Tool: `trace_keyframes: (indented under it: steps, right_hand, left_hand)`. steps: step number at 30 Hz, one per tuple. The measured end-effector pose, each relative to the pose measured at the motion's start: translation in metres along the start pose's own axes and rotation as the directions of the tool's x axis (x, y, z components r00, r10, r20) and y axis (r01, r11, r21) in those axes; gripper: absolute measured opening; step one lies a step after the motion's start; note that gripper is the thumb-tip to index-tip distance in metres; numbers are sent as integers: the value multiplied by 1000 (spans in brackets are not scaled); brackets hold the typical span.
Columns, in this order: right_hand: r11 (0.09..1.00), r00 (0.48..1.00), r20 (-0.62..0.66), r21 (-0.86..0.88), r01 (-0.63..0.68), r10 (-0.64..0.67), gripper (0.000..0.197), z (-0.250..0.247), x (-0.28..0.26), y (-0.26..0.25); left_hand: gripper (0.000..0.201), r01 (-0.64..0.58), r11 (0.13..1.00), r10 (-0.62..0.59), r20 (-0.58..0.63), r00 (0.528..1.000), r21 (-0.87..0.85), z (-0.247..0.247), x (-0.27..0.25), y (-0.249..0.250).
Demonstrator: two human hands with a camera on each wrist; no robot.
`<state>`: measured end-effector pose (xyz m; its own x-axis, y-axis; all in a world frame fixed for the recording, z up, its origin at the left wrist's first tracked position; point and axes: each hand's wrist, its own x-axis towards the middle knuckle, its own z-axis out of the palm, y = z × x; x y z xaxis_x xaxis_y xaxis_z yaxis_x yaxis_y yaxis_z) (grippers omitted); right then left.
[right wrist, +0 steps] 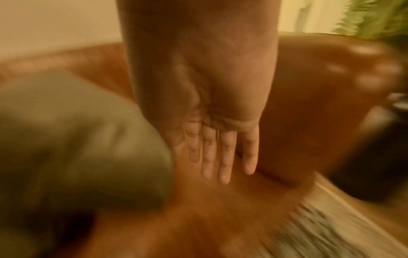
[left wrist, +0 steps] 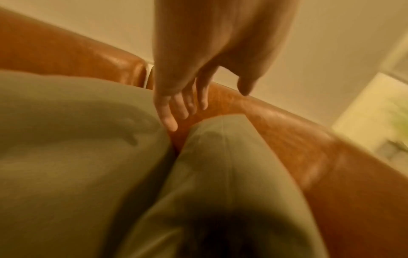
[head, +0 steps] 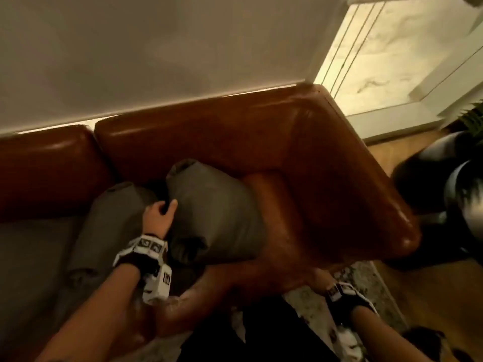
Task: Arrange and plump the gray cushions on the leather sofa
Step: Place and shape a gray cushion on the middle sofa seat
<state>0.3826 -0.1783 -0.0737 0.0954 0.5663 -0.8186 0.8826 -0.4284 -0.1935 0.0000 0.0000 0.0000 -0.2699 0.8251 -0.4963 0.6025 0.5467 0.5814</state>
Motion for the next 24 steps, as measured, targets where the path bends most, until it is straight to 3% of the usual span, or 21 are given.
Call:
trace_keyframes:
  steps: [2, 4, 5, 6, 9, 11, 14, 18, 21, 24]
  right_hand:
    - [998, 997, -47, -6, 58, -58, 38, -53, 0, -49]
    - [984, 979, -135, 67, 166, -156, 35, -103, 17, -85]
    - [971, 963, -171, 86, 225, -208, 37, -120, 25, -97]
    - [954, 949, -179, 107, 281, -260, 38, -138, 30, -110]
    - [893, 895, -229, 157, 421, -382, 39, -183, 45, -137]
    - [876, 876, -226, 140, 462, -426, 38, -204, 55, -144]
    - [897, 888, -183, 65, 438, -421, 39, -231, 85, -130]
    - [946, 943, -140, -163, 278, -302, 59, -264, 116, -97]
    - [922, 944, -86, -259, 288, -319, 87, -296, 120, -75]
    - [896, 895, -48, -69, 439, -443, 110, -332, 99, -56]
  left_hand:
    - [78, 191, 976, -184, 76, 980, -104, 13, 32, 39]
    - [92, 348, 924, -320, 179, 930, -158, 27, 59, 73]
    - [93, 371, 916, -339, 199, 919, -154, 41, 66, 82]
    - [89, 377, 916, -351, 180, 919, -135, 56, 69, 85]
    - [64, 307, 945, -300, -79, 951, 109, 102, 62, 95]
    - [52, 284, 938, -254, -163, 954, 201, 123, 49, 113]
    - [44, 168, 931, -116, -172, 978, 324, 142, 33, 141]
    - [41, -132, 938, 181, -127, 975, 320, 138, 4, 147]
    - [27, -355, 929, 365, -102, 926, 104, 110, -16, 153]
    - [27, -473, 871, 478, 7, 878, -133, 68, -18, 174]
